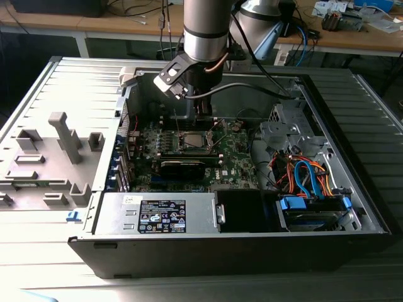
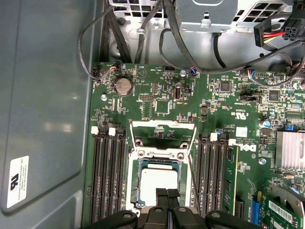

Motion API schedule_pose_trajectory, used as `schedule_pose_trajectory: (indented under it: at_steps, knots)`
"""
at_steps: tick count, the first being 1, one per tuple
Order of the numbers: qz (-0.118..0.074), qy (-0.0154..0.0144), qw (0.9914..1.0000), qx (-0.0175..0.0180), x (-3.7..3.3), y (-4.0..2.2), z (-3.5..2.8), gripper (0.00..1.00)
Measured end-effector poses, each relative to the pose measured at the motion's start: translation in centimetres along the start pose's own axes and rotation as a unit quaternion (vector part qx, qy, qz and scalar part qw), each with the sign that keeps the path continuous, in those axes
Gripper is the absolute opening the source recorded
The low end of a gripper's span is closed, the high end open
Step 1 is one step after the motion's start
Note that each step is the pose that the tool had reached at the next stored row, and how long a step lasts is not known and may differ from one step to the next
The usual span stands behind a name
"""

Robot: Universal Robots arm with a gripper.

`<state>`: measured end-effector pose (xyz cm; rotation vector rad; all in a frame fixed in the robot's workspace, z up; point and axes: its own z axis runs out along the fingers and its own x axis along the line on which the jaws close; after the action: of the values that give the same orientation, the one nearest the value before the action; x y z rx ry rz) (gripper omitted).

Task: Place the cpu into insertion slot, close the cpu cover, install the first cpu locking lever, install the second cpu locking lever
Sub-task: 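Close the cpu cover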

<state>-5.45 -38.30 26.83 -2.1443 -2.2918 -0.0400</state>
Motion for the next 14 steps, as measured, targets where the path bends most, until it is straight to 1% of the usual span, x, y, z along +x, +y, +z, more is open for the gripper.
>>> schedule_pose_trajectory:
  at_steps: [5,7,14]
  knots:
    - [0.000,0.0021,1.00000,-0.0001,-0.04,0.00,0.00,0.11]
    - [0.000,0.0036,0.99999,-0.0003,-0.09,0.02,0.00,0.11]
    - [0.000,0.0053,0.99999,0.0000,-0.17,0.16,-0.02,0.11]
